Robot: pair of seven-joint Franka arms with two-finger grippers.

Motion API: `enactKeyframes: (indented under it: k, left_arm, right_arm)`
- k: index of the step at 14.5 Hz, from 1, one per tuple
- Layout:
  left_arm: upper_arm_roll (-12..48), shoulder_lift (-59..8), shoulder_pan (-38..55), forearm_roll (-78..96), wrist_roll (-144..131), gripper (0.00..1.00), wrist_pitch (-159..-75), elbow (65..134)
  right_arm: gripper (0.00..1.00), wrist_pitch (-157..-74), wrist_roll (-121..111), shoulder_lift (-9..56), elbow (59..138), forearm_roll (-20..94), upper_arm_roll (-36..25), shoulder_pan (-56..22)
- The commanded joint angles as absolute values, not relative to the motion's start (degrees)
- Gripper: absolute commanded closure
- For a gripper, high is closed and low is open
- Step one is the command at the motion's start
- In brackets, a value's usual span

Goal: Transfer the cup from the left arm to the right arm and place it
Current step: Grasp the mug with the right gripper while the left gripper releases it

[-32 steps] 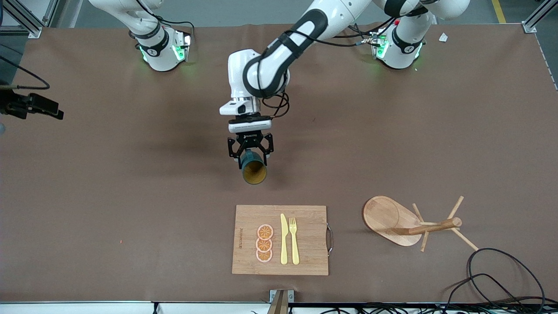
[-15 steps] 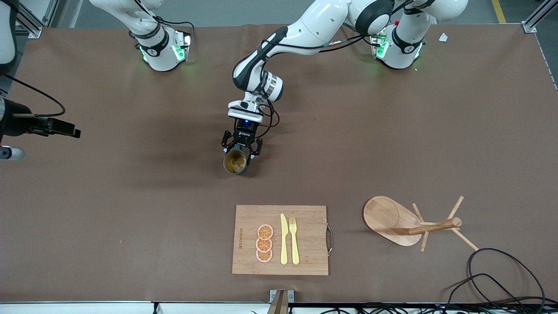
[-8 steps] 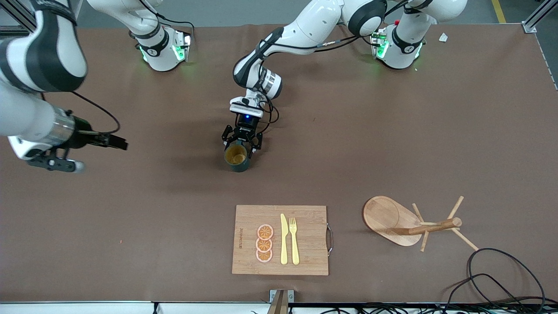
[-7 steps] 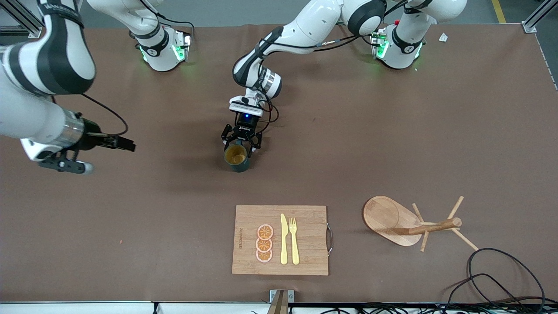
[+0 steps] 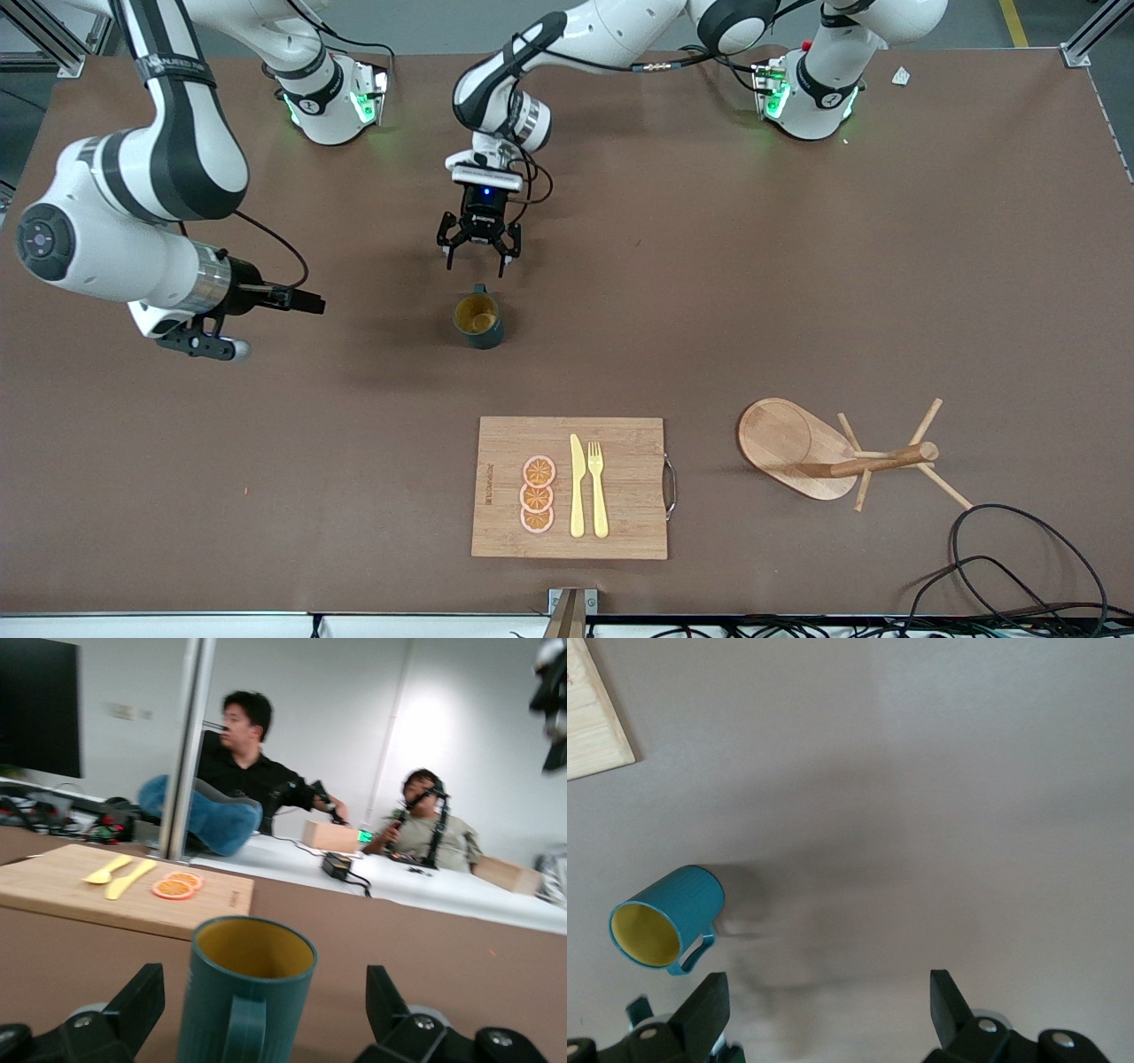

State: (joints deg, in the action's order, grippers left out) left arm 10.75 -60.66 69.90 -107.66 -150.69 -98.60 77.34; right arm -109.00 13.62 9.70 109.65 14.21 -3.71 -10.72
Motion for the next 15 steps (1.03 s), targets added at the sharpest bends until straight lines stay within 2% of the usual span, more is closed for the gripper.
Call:
enactKeyframes:
  k: [1, 7, 12, 15]
  left_arm:
    - [11.95, -57.4, 69.61, -102.59, -150.56, 0.0, -96.94, 78.84]
    - [17.05, -48.8, 69.61, -86.87, -147.32, 0.0, -94.4, 78.66]
    - [17.14, -38.69, 68.82, -68.5, -141.44, 0.0, -94.13, 79.1]
    - [17.05, -31.4, 65.23, -58.04, -132.12, 0.0, -91.41, 81.11]
  right_arm:
    - [0.0, -113.45, 14.24, 8.35, 113.81, 16.17, -3.96, -12.91]
    - [0.0, -129.7, 18.35, 8.61, 122.68, 19.69, -4.04, -20.46]
    - [0.0, -135.52, 24.68, 11.59, 123.05, 19.69, -4.04, -26.45]
    - [0.0, -140.78, 27.76, 14.4, 123.05, 19.69, -4.04, -29.43]
